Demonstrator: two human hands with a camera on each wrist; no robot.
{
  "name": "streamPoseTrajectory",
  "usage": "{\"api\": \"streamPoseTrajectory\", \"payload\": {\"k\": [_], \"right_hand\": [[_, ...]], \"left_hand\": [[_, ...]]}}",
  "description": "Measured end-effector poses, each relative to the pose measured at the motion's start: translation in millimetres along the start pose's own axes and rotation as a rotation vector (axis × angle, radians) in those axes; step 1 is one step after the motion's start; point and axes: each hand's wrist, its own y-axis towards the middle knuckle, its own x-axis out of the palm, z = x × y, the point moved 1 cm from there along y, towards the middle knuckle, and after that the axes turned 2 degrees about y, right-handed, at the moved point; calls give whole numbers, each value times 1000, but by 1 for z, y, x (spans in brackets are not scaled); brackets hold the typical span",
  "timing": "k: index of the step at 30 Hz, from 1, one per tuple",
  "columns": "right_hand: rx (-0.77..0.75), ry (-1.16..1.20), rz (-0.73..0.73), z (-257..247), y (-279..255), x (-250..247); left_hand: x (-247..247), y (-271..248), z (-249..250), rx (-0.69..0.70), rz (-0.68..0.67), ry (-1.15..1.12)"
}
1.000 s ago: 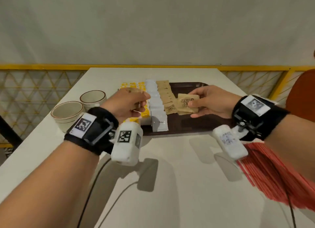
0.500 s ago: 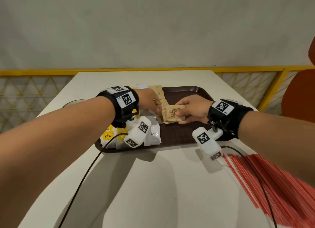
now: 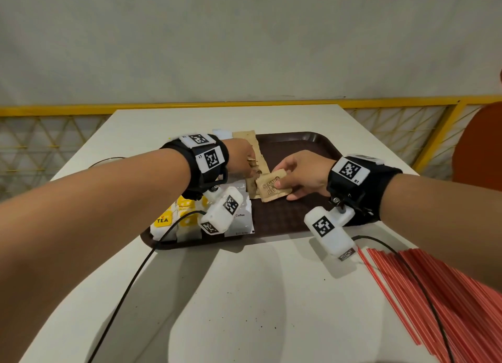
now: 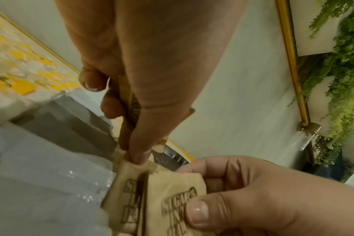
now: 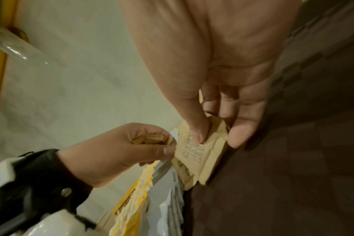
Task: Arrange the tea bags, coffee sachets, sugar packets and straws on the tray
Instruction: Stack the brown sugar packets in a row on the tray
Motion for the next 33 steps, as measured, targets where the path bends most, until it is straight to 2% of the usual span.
{"api": "streamPoseTrajectory", "payload": {"k": [10,16,28,33], "right_hand": [[-5,-100,57,8,3,4],[19,-28,61,10,2,5],[9,44,104,11,1,7],[38,47,50,10,-7,6]], "left_hand": [[6,11,1,-60,6,23],[0,9,-1,-60,68,-60],[3,5,12,-22,-39,135],[1,6,15,-25,-50,179]]}}
